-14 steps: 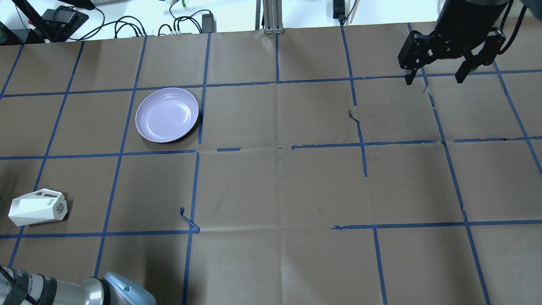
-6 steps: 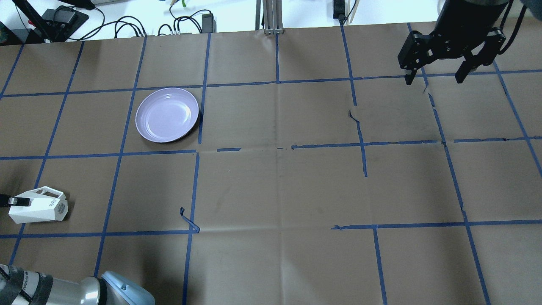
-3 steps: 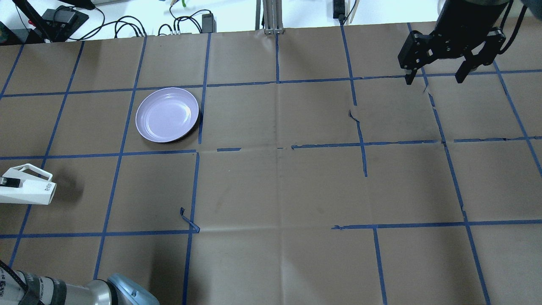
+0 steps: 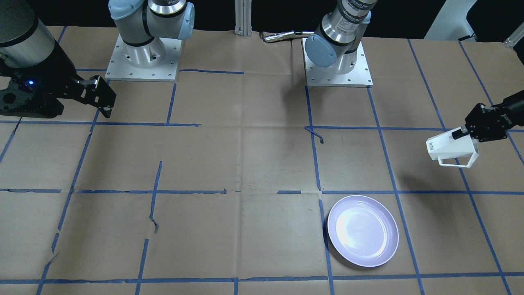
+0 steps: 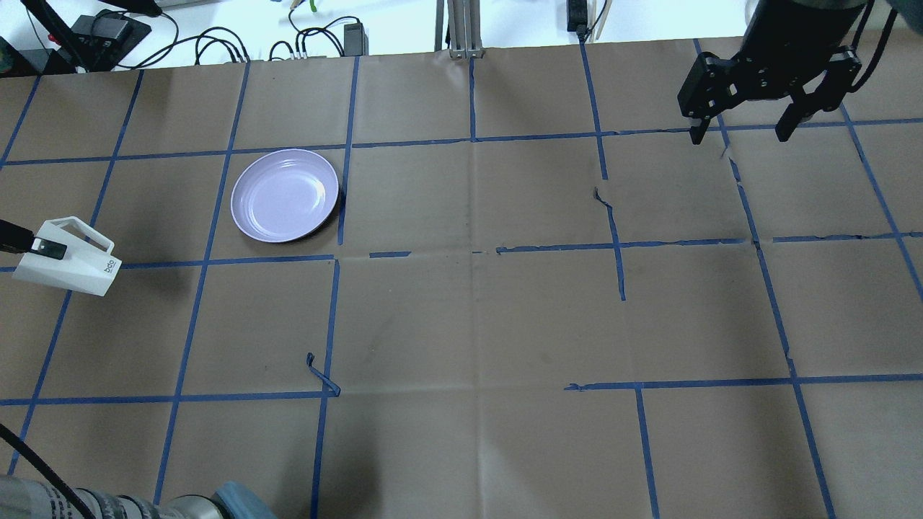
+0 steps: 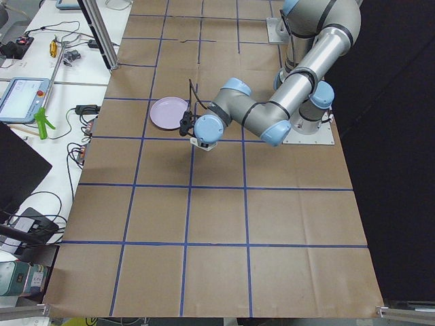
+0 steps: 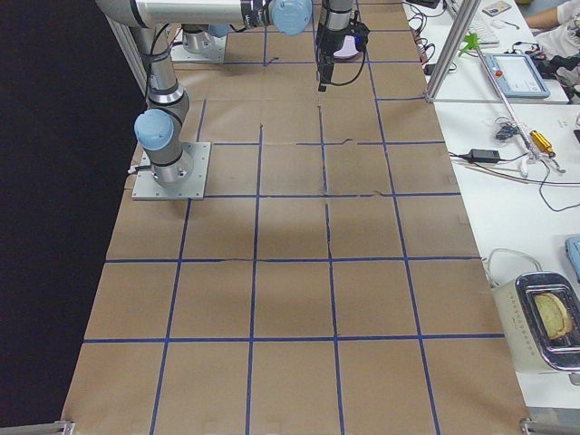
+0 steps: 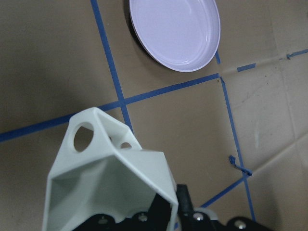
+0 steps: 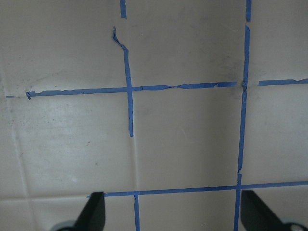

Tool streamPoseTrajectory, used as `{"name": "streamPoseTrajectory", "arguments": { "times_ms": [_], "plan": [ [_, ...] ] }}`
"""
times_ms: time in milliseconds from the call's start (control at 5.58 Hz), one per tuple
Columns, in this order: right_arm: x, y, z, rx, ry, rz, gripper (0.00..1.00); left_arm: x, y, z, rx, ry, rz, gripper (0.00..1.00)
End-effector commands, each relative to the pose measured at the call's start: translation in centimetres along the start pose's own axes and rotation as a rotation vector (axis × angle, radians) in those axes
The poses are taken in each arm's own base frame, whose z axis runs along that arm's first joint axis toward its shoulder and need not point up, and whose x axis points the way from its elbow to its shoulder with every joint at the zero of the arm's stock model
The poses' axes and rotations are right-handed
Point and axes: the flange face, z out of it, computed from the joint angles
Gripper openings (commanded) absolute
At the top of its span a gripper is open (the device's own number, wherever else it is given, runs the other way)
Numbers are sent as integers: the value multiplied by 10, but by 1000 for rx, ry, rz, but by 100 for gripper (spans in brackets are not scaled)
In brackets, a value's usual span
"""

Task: Flip cup and place on plate
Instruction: 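Carry the mug with the left gripper over the white plate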

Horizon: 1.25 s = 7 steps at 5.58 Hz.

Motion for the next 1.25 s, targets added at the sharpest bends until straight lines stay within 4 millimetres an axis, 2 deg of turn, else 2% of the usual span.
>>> {"name": "streamPoseTrajectory", "arguments": {
  "times_ms": [0,358,716,896,1075],
  "plan": [
    [0,0,0,0,0,0,100,70,-66,29,-46,-161,-59,0],
    [0,0,0,0,0,0,100,141,-131,82,-89,-366,39,0],
    [0,0,0,0,0,0,100,203,-178,153,-85,-515,82,0],
    [0,0,0,0,0,0,100,224,-190,184,-69,-533,135,0],
    [0,0,0,0,0,0,100,212,-185,216,-75,-629,121,0]
  ]
}}
